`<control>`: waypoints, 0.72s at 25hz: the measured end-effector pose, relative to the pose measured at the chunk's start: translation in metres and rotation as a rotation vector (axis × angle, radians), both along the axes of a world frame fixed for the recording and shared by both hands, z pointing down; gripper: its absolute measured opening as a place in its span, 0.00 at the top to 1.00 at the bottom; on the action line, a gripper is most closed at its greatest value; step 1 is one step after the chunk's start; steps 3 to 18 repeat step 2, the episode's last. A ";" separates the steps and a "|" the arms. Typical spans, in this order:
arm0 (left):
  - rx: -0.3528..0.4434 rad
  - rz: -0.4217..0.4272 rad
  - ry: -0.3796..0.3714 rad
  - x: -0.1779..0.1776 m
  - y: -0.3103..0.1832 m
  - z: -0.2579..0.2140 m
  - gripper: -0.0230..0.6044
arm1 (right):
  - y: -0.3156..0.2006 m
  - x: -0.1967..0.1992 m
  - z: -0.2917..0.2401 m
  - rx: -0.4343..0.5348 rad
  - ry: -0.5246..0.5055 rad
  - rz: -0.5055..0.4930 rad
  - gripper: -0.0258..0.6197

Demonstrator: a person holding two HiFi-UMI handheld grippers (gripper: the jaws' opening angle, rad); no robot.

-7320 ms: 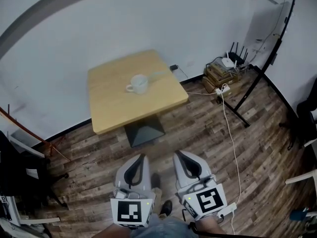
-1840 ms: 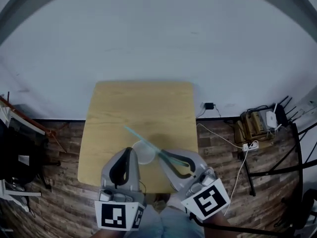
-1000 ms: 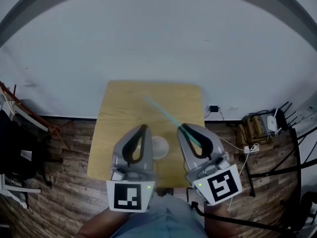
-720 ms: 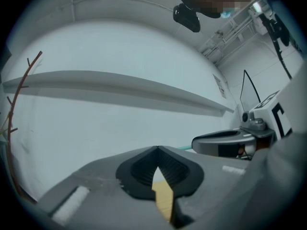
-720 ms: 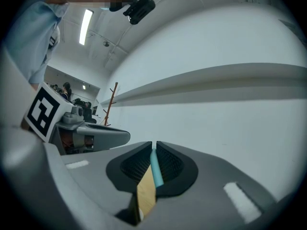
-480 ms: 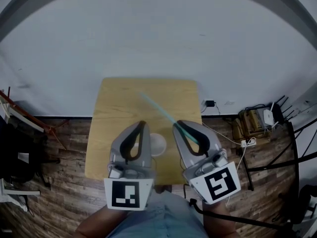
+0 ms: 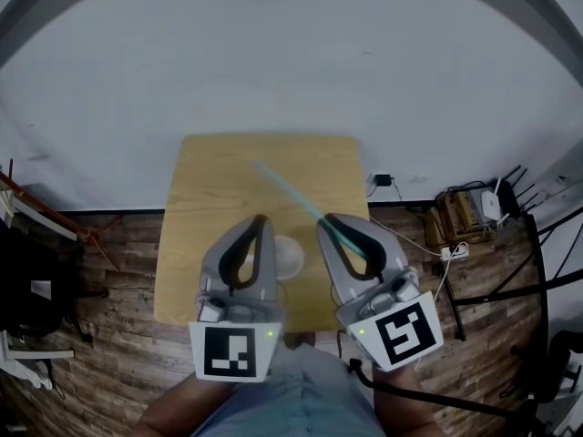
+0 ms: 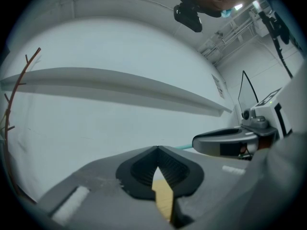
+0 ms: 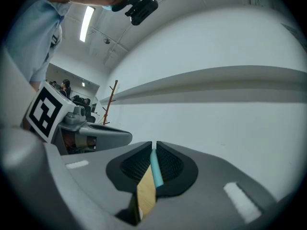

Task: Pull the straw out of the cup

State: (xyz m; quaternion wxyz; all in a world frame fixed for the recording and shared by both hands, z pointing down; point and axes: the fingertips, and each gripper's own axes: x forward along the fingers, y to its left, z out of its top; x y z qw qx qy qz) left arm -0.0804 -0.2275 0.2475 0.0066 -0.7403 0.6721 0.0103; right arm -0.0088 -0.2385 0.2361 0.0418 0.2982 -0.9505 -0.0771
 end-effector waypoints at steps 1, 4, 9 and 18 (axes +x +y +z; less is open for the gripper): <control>0.000 0.001 0.001 0.000 0.000 0.000 0.93 | 0.000 0.000 0.000 0.000 0.001 0.001 0.91; 0.001 0.002 0.001 0.000 -0.001 0.000 0.93 | -0.001 0.000 0.000 0.000 0.002 0.002 0.91; 0.001 0.002 0.001 0.000 -0.001 0.000 0.93 | -0.001 0.000 0.000 0.000 0.002 0.002 0.91; 0.001 0.002 0.001 0.000 -0.001 0.000 0.93 | -0.001 0.000 0.000 0.000 0.002 0.002 0.91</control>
